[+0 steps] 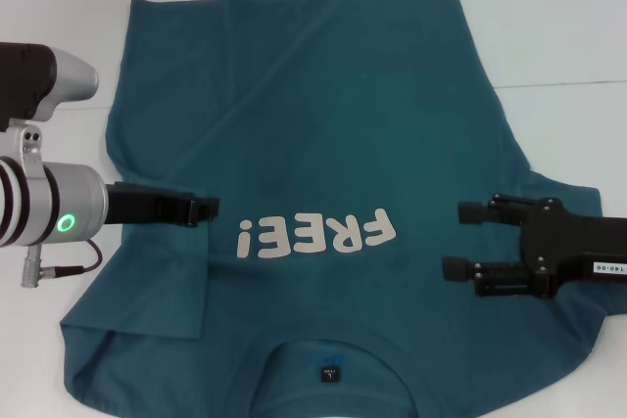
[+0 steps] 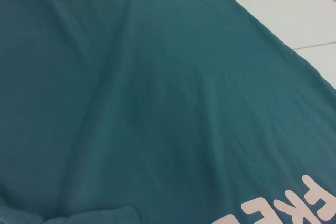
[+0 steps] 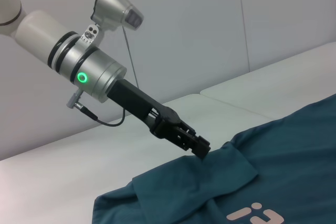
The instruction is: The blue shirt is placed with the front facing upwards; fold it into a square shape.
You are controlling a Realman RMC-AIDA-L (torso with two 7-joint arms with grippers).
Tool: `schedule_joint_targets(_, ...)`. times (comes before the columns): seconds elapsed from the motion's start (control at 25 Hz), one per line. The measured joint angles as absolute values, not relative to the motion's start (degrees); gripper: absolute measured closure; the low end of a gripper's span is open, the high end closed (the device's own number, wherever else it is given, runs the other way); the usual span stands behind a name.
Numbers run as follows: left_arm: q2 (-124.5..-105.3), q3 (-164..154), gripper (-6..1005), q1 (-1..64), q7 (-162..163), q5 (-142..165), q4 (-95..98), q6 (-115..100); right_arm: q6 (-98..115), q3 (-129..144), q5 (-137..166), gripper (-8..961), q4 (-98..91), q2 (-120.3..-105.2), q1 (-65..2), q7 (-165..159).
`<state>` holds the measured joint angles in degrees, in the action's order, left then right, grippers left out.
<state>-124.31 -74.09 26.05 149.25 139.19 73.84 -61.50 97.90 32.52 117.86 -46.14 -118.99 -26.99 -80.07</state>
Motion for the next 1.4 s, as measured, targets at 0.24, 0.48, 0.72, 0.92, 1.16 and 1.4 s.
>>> schedule_joint_targets(0.24, -124.42, -73.58, 767, 23.18, 143.6, 136.2, 77.21, -61.56, 97.21, 30.38, 117.77, 43, -46.85, -118.85, -26.83, -84.09)
schedule_joint_targets(0.48, -124.1, -66.88, 503, 20.59, 116.22, 113.78, 74.6, -70.32, 98.9, 24.77, 116.39, 44, -53.9, -117.75, -26.5, -98.81)
schedule_joint_targets(0.72, -123.62, -55.15, 236, 22.58, 88.23, 98.34, 56.41, -84.5, 102.39, 21.88, 115.74, 44, -56.5, -112.99, -26.12, -116.94)
schedule_joint_targets(0.92, -123.43, -52.7, 167, 22.92, 83.04, 98.53, 50.68, -85.31, 98.29, 21.5, 123.14, 45, -56.86, -107.9, -25.97, -138.73)
schedule_joint_targets(1.16, -123.31, -52.67, 163, 23.23, 83.74, 98.76, 49.12, -84.81, 93.79, 21.61, 142.23, 45, -58.95, -106.35, -29.38, -145.17)
schedule_joint_targets(1.4, -123.1, -52.66, 166, 23.91, 84.01, 98.84, 47.72, -84.16, 92.32, 22.67, 150.72, 46, -55.97, -107.34, -32.85, -145.53)
